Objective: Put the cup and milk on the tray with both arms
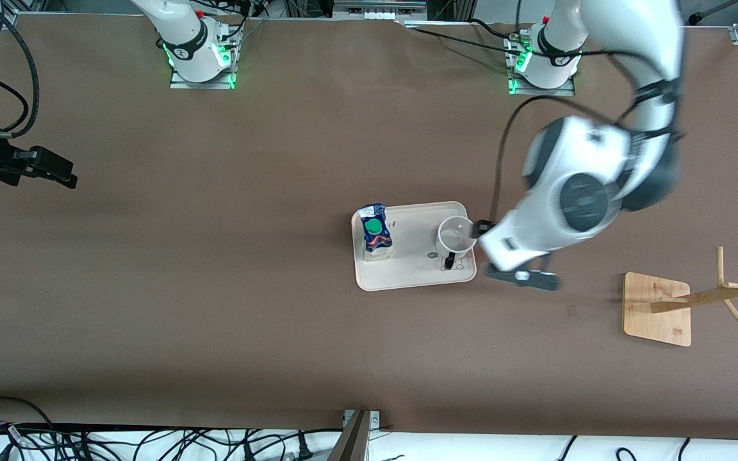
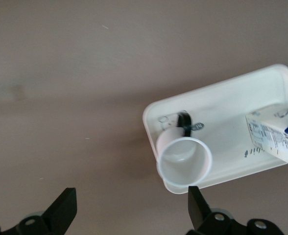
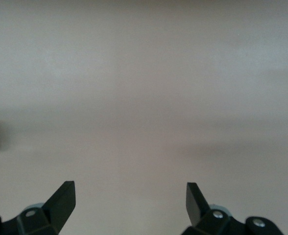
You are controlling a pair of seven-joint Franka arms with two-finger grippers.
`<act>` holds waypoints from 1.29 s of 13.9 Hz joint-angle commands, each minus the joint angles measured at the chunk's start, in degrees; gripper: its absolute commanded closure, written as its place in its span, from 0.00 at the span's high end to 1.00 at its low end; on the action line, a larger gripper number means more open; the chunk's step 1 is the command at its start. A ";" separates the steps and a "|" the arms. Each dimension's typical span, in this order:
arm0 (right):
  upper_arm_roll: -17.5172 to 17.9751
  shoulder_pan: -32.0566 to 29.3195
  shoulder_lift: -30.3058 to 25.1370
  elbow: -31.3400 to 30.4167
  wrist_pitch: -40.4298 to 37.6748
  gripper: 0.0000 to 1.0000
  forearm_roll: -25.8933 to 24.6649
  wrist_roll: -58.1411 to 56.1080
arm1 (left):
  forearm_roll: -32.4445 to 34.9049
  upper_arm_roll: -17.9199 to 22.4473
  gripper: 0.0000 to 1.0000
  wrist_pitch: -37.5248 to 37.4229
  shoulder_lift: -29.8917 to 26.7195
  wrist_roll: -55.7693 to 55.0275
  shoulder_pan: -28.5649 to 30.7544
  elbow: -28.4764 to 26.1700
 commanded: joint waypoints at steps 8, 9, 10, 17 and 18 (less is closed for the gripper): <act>-4.08 -0.73 -1.84 -1.87 -2.33 1.00 -1.39 -8.42 | 7.78 -4.99 1.00 0.41 -30.03 2.75 15.54 -24.12; -4.08 -0.65 -0.27 0.93 -4.45 1.00 -1.39 -8.34 | 7.78 -5.61 1.00 0.23 -30.48 2.75 17.30 -24.22; -4.08 -0.64 0.79 2.61 -6.04 1.00 -1.39 -8.34 | 7.78 -6.48 1.00 0.23 -30.48 2.75 19.14 -24.05; -4.08 -0.73 1.24 3.07 -6.32 1.00 -1.13 -8.07 | 7.78 -6.58 1.00 -1.09 -30.22 2.40 20.04 -23.17; -4.00 -0.65 1.24 3.07 -6.23 1.00 -1.04 -7.72 | 7.78 -6.58 1.00 -1.09 -30.13 2.49 20.04 -23.08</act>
